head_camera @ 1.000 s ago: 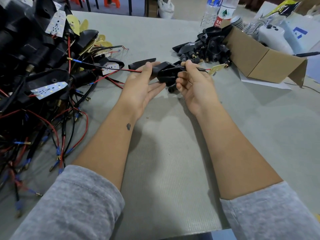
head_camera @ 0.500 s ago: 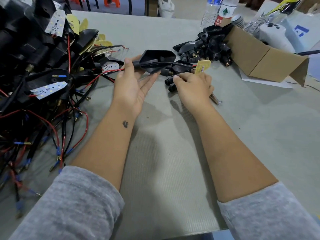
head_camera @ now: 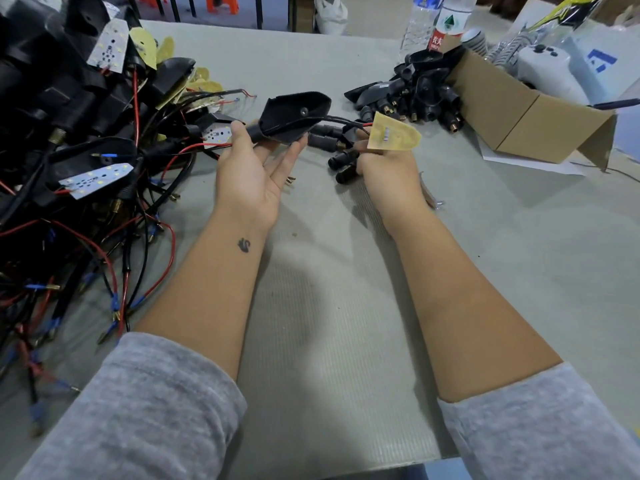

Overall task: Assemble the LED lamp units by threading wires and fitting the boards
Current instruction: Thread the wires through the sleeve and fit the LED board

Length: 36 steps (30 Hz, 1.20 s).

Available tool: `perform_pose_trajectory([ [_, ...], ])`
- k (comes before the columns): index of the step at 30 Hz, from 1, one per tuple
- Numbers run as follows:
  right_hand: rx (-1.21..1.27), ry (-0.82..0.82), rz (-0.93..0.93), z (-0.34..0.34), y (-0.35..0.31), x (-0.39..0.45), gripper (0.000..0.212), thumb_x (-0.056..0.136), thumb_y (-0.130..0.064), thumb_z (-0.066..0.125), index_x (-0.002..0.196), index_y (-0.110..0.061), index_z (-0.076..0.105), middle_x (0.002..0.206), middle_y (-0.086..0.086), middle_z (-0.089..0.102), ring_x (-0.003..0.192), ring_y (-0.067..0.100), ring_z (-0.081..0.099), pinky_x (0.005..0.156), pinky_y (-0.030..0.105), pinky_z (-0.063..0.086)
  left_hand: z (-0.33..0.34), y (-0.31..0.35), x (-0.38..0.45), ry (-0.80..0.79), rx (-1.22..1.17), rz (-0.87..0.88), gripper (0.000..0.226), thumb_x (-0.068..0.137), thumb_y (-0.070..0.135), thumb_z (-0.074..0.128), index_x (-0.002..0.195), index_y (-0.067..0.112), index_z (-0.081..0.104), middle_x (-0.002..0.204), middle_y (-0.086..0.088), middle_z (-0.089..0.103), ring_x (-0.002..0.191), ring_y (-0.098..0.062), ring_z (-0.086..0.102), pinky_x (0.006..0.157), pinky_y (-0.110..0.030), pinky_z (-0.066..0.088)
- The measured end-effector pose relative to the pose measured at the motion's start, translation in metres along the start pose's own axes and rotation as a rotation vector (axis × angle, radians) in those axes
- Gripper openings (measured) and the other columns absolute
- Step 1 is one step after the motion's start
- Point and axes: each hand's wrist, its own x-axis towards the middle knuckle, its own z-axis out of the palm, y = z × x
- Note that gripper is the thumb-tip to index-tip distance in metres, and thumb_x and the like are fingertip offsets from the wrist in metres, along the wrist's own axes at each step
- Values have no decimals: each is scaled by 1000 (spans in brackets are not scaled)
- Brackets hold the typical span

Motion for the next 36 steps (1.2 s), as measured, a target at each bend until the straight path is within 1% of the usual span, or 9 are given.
perform_pose_trajectory([
  [2,198,-4,62,-4,-5,2,38,74,13,41,80,-17,64,65,-11,67,59,0,61,54,16,45,0,0,-1,23,35,36,36,105,35,32,109,7,54,108,-20,69,92,-35,71,64,-26,58],
  [4,410,-1,114,-8,-5,4,37,74,16,39,86,-13,59,72,0,66,60,7,59,55,18,44,1,-1,-2,49,51,58,34,106,34,32,105,8,54,113,-21,67,96,-35,70,67,-28,59],
  [7,608,-59,137,-11,-5,3,22,80,4,40,92,-6,55,70,5,57,53,13,49,50,22,38,3,-1,-3,70,77,75,33,106,32,32,98,10,55,111,-19,67,98,-35,70,72,-30,60],
  [9,661,-101,135,-10,-5,3,13,89,-9,45,84,-11,56,62,1,52,49,12,41,47,23,31,4,-1,-3,82,101,82,32,106,31,33,94,11,56,103,-16,68,92,-32,71,76,-32,60],
  [14,640,-47,97,-11,-2,4,21,96,-24,59,77,-17,57,53,-4,48,44,9,39,45,21,33,4,-4,1,96,152,93,26,103,27,43,91,11,59,87,-7,71,70,-18,73,79,-33,60],
  [20,624,-71,60,-10,-1,5,15,97,-20,56,83,-17,57,59,1,53,46,12,46,47,23,37,0,-4,4,54,126,61,27,101,32,48,99,8,61,101,-15,71,80,-24,74,71,-31,59],
  [27,566,-161,41,-8,1,5,13,96,-17,54,85,-12,58,71,4,62,50,14,54,46,23,42,3,-5,0,18,285,40,30,101,40,45,104,14,60,110,-9,71,88,-26,73,71,-31,59],
  [31,498,-161,16,-8,1,5,19,96,-19,55,80,-14,62,63,1,60,49,13,52,46,22,42,3,-2,-1,5,302,13,29,101,41,43,105,19,62,108,-3,72,89,-23,73,70,-29,58],
  [36,545,-167,39,-9,0,4,16,98,-20,54,88,-9,61,62,4,62,48,13,52,46,22,42,3,-4,-1,0,363,-17,46,102,45,39,126,10,55,116,-10,69,88,-19,73,66,-26,56],
])
